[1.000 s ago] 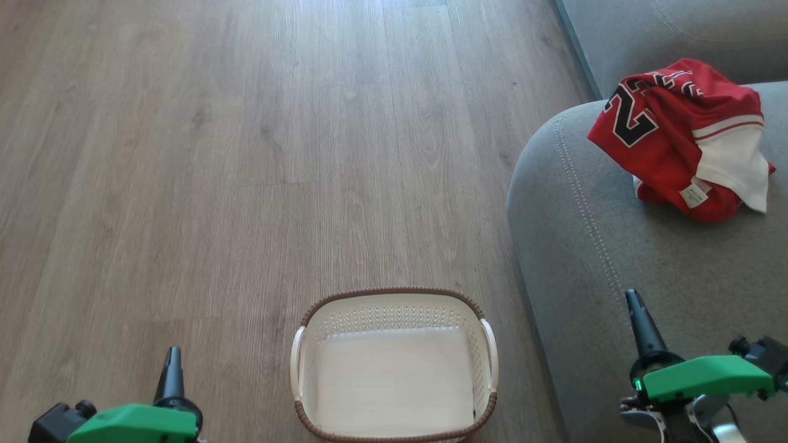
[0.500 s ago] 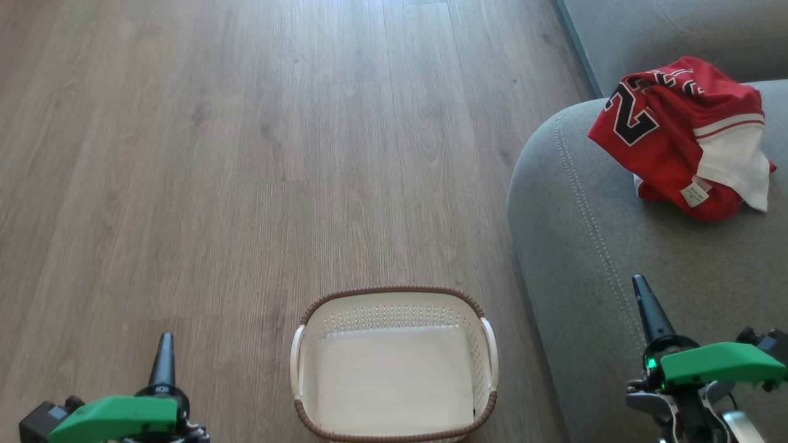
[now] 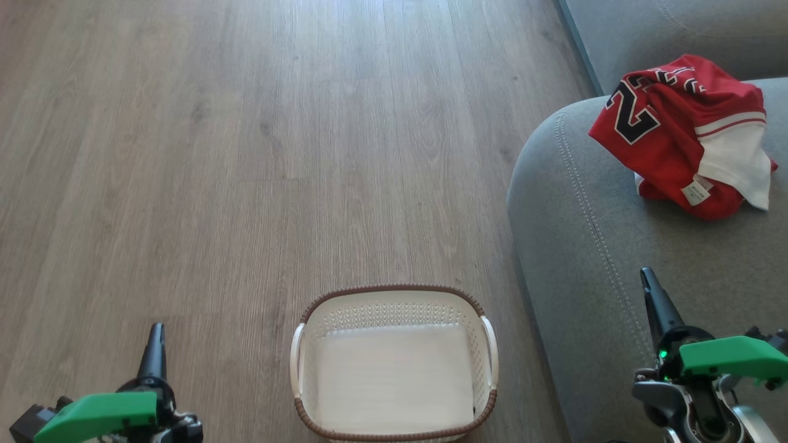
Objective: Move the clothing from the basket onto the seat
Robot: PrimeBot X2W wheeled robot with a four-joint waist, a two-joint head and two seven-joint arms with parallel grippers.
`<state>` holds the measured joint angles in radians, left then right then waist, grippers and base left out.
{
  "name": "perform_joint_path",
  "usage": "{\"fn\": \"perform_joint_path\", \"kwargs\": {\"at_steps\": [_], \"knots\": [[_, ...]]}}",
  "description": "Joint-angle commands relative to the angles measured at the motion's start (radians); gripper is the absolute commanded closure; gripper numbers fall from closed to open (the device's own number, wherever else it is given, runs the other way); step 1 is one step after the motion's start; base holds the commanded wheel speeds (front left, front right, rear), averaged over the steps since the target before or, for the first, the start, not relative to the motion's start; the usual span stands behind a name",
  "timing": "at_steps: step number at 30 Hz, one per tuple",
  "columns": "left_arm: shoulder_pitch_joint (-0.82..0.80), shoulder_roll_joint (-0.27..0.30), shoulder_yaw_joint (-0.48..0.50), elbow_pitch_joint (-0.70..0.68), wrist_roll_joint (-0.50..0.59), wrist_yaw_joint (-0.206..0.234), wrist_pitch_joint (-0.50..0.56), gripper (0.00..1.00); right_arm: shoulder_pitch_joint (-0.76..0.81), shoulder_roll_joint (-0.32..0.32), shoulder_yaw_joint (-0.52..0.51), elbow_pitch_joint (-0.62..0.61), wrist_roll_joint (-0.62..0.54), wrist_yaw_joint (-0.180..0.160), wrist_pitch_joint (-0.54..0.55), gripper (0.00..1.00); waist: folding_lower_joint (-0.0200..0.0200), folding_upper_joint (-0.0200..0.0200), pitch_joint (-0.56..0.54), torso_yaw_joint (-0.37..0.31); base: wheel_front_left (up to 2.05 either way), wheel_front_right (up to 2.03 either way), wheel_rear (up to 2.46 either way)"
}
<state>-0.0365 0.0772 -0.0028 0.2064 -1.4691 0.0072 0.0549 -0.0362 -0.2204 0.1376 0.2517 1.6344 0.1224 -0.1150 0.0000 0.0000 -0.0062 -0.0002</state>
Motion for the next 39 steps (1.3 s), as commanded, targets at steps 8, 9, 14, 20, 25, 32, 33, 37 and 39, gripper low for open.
{"fn": "perform_joint_path", "kwargs": {"at_steps": [8, 9, 14, 20, 25, 32, 33, 37, 39], "knots": [[-0.056, -0.007, 0.077, -0.047, -0.079, -0.031, 0.029, 1.0, -0.073, -0.045, 0.036, -0.043, 0.131, 0.008, -0.013, 1.0, 0.0, 0.0, 0.002, 0.0, 0.0, 0.0, 0.0], [-0.057, -0.009, 0.082, -0.048, -0.087, -0.033, 0.032, 1.0, -0.075, -0.048, 0.039, -0.044, 0.146, 0.008, -0.014, 1.0, 0.0, 0.0, 0.003, 0.0, 0.0, 0.0, 0.0], [-0.062, -0.018, 0.104, -0.053, -0.13, -0.046, 0.046, 1.0, -0.085, -0.064, 0.052, -0.047, 0.22, 0.008, -0.02, 1.0, 0.0, 0.0, 0.004, 0.0, 0.0, 0.0, 0.0], [-0.064, -0.022, 0.112, -0.055, -0.145, -0.051, 0.051, 1.0, -0.089, -0.075, 0.064, -0.051, 0.252, 0.008, -0.028, 1.0, 0.0, 0.0, 0.005, 0.0, 0.0, 0.0, 0.0], [-0.064, -0.022, 0.112, -0.055, -0.145, -0.051, 0.051, 1.0, -0.089, -0.081, 0.072, -0.053, 0.258, 0.008, -0.034, 1.0, 0.0, 0.0, 0.005, 0.0, 0.0, 0.0, 0.0], [-0.064, -0.022, 0.112, -0.056, -0.145, -0.051, 0.052, 1.0, -0.09, -0.089, 0.082, -0.057, 0.267, 0.008, -0.043, 1.0, 0.0, 0.0, 0.005, 0.0, 0.0, 0.0, 0.0], [-0.064, -0.022, 0.112, -0.056, -0.145, -0.051, 0.052, 1.0, -0.09, -0.09, 0.083, -0.057, 0.268, 0.008, -0.044, 1.0, 0.0, 0.0, 0.005, 0.0, 0.0, 0.0, 0.0], [-0.064, -0.022, 0.112, -0.056, -0.145, -0.051, 0.052, 1.0, -0.09, -0.094, 0.089, -0.06, 0.273, 0.008, -0.049, 1.0, 0.0, 0.0, 0.005, 0.0, 0.0, 0.0, 0.0], [-0.064, -0.022, 0.112, -0.056, -0.145, -0.051, 0.052, 1.0, -0.09, -0.097, 0.091, -0.061, 0.275, 0.008, -0.051, 1.0, 0.0, 0.0, 0.005, 0.0, 0.0, 0.0, 0.0]]}}
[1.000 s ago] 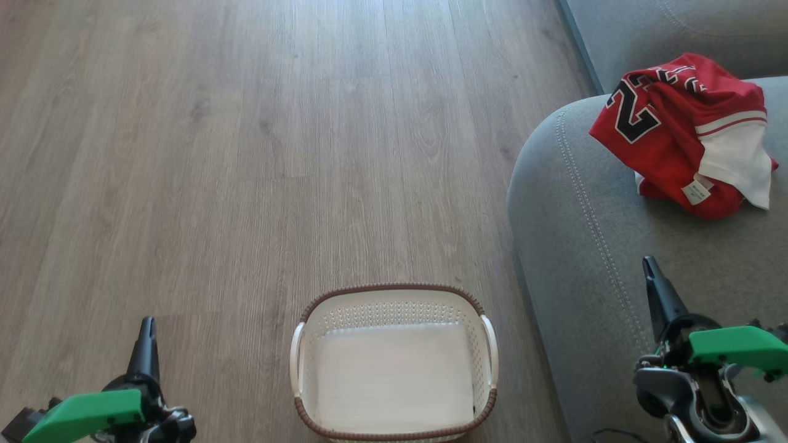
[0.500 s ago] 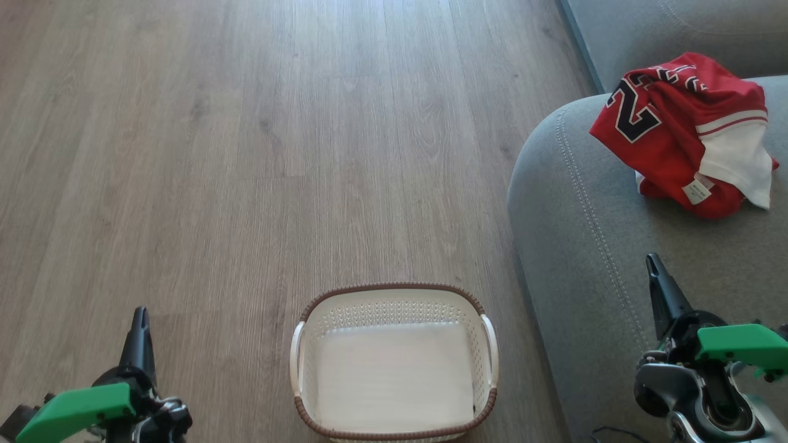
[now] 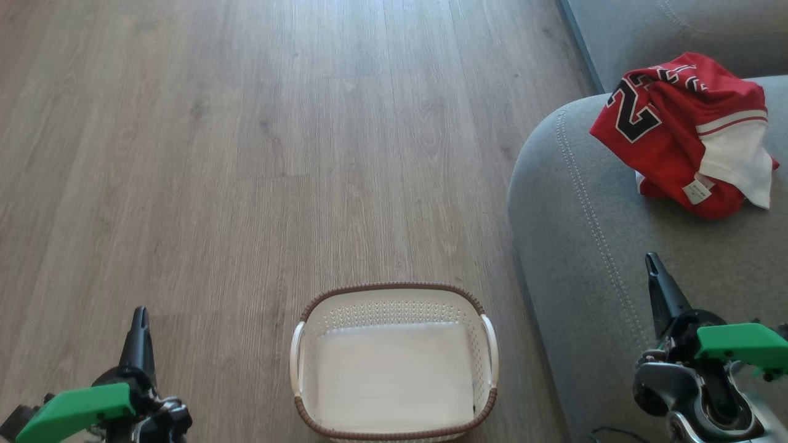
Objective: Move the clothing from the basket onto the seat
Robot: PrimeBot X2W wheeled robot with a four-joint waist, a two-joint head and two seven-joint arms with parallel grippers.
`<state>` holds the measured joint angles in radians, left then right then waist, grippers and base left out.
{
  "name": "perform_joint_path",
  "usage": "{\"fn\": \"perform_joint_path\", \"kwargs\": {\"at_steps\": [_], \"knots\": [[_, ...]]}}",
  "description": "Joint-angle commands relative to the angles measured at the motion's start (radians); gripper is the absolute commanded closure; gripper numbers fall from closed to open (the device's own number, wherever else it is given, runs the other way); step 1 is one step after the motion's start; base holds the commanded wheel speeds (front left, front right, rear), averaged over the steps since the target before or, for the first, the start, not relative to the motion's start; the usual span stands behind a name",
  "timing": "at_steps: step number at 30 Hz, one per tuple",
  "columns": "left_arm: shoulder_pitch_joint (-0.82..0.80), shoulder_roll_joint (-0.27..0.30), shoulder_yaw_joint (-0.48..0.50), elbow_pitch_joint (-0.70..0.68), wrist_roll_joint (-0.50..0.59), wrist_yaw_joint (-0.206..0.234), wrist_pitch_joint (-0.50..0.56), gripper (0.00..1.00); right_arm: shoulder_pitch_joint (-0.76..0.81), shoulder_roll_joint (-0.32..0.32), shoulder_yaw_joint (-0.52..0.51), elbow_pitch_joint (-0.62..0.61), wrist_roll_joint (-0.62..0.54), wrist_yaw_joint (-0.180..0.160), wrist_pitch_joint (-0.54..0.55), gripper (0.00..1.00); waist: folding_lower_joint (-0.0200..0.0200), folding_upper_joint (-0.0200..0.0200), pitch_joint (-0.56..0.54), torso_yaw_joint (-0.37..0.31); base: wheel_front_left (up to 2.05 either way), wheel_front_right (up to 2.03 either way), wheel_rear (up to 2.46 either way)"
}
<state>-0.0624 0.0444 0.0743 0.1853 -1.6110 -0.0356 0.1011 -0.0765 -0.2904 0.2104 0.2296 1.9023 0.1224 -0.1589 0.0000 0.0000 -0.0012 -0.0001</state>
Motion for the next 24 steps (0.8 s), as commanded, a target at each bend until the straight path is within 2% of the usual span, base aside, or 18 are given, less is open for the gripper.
{"fn": "perform_joint_path", "kwargs": {"at_steps": [1, 24], "knots": [[-0.038, 0.011, 0.035, -0.035, -0.003, -0.008, 0.006, 1.0, -0.05, -0.028, 0.02, -0.039, 0.009, 0.008, -0.008, 1.0, 0.0, 0.0, 0.0, 0.0, 0.0, 0.0, 0.0], [-0.038, 0.01, 0.036, -0.035, -0.002, -0.008, 0.006, 1.0, -0.052, -0.048, 0.045, -0.049, 0.031, 0.008, -0.03, 1.0, 0.0, 0.0, 0.0, 0.0, 0.0, 0.0, 0.0]]}}
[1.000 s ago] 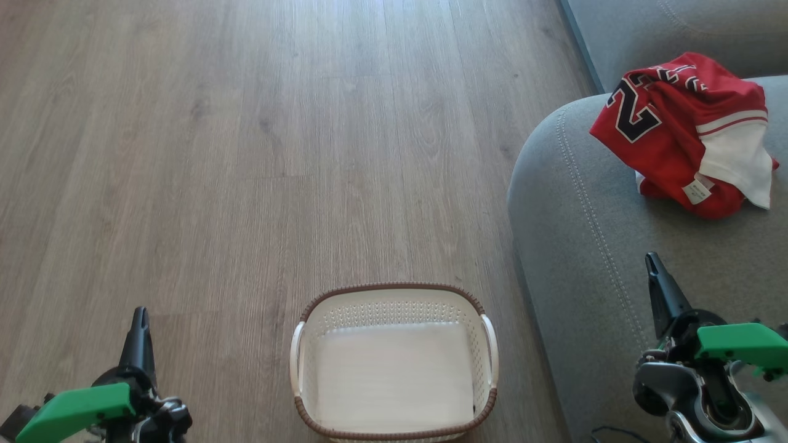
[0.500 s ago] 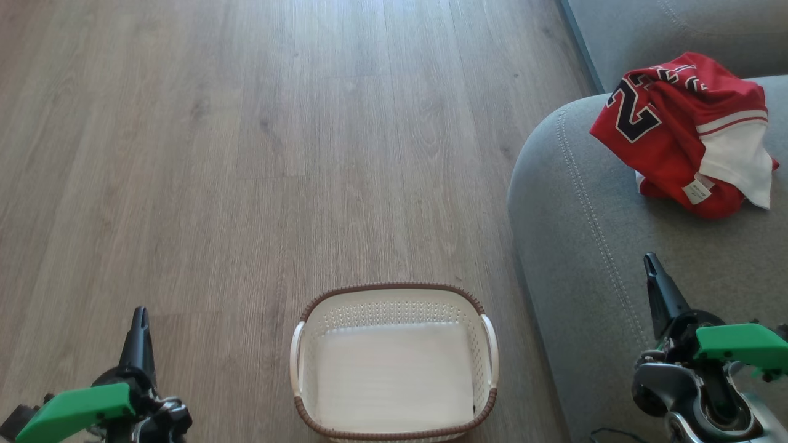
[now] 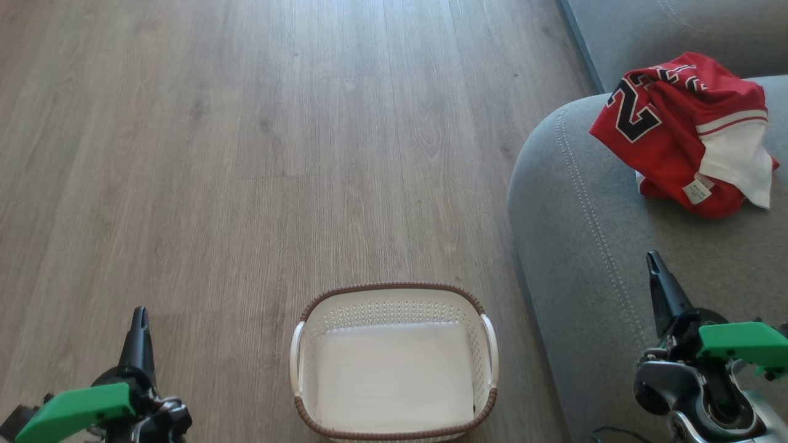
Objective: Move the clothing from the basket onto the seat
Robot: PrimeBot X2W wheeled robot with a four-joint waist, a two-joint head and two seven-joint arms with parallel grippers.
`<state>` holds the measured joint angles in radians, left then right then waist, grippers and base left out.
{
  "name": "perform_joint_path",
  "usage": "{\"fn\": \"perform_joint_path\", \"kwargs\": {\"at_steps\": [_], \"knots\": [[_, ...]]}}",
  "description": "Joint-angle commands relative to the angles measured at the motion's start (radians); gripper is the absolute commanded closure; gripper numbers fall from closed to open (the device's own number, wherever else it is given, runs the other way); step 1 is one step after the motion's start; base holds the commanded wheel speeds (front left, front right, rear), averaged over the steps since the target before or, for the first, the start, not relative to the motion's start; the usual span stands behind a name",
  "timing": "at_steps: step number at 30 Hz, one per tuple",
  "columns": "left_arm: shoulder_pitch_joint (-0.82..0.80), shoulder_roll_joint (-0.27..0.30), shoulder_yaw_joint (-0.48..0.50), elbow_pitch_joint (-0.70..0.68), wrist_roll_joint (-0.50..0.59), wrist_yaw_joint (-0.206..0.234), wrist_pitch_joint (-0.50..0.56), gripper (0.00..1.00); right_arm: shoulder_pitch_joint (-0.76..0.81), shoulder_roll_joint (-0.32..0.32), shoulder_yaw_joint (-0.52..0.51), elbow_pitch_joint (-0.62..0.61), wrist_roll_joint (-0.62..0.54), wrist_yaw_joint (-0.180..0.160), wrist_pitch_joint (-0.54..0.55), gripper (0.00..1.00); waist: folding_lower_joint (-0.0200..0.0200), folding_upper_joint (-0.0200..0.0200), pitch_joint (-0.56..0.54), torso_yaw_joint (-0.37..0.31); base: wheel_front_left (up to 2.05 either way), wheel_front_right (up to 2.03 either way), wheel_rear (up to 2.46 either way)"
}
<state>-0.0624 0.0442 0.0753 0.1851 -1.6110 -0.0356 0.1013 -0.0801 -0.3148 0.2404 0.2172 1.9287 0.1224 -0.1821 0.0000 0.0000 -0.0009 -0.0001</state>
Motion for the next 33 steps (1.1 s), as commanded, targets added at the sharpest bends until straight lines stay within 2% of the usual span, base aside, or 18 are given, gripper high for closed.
{"fn": "perform_joint_path", "kwargs": {"at_steps": [1, 33], "knots": [[-0.038, 0.01, 0.035, -0.035, -0.002, -0.008, 0.006, 1.0, -0.049, -0.025, 0.016, -0.037, 0.005, 0.008, -0.008, 1.0, 0.0, 0.0, 0.0, 0.0, 0.0, 0.0, 0.0], [-0.038, 0.009, 0.036, -0.036, -0.001, -0.008, 0.007, 1.0, -0.051, -0.043, 0.039, -0.046, 0.024, 0.008, -0.027, 1.0, 0.0, 0.0, 0.0, 0.0, 0.0, 0.0, 0.0]]}}
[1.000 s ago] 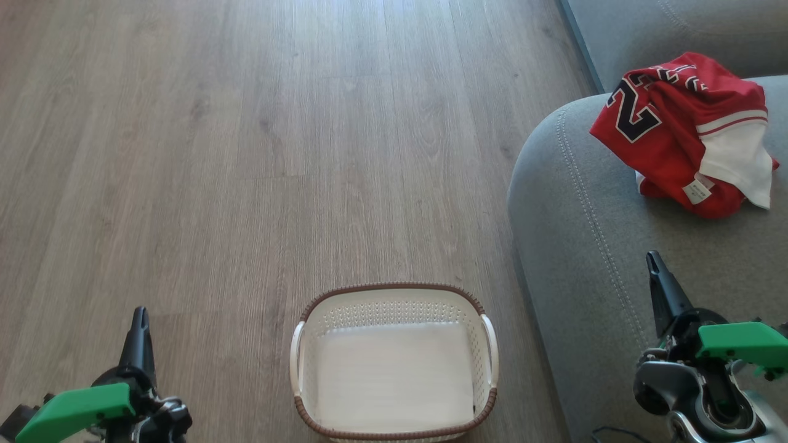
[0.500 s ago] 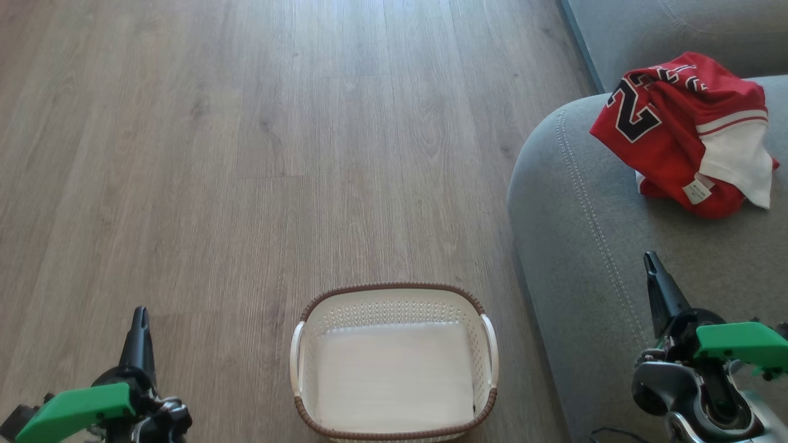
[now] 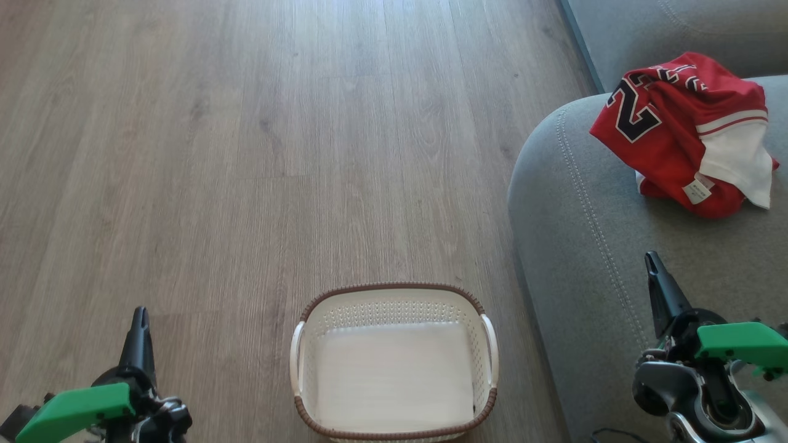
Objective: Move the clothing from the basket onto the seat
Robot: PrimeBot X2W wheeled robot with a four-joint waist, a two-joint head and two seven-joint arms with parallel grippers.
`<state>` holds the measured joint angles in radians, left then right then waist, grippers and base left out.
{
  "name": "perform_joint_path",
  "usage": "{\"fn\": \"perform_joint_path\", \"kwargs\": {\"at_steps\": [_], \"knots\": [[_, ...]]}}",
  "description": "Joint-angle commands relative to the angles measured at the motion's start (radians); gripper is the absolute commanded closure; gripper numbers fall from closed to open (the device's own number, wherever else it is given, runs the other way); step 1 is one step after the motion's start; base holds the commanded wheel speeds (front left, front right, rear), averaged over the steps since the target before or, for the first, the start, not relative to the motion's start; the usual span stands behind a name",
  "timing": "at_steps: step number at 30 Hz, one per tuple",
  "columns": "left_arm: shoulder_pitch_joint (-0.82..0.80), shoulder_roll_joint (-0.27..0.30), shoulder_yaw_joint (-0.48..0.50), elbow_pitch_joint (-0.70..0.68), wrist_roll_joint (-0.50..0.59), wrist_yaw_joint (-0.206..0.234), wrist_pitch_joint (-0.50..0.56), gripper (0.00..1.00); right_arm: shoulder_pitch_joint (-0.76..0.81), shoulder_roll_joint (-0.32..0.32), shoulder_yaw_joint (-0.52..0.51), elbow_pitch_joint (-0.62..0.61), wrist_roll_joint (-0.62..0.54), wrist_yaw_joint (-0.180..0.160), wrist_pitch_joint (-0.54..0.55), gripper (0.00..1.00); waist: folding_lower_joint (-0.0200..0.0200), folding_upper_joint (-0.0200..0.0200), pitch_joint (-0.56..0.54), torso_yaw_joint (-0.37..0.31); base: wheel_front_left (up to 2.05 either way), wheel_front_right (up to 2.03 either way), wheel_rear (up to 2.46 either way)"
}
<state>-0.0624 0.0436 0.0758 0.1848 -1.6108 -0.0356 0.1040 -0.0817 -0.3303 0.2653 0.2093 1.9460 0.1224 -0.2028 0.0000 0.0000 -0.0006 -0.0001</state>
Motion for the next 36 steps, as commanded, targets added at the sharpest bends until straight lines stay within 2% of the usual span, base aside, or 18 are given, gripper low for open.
{"fn": "perform_joint_path", "kwargs": {"at_steps": [1, 36], "knots": [[-0.038, 0.01, 0.035, -0.035, -0.001, -0.008, 0.004, 1.0, -0.049, -0.028, 0.014, -0.039, 0.007, 0.008, -0.007, 1.0, 0.0, 0.0, 0.0, 0.0, 0.0, 0.0, 0.0], [-0.038, 0.009, 0.036, -0.036, -0.001, -0.008, 0.005, 1.0, -0.051, -0.039, 0.029, -0.045, 0.019, 0.008, -0.02, 1.0, 0.0, 0.0, 0.0, 0.0, 0.0, 0.0, 0.0]]}}
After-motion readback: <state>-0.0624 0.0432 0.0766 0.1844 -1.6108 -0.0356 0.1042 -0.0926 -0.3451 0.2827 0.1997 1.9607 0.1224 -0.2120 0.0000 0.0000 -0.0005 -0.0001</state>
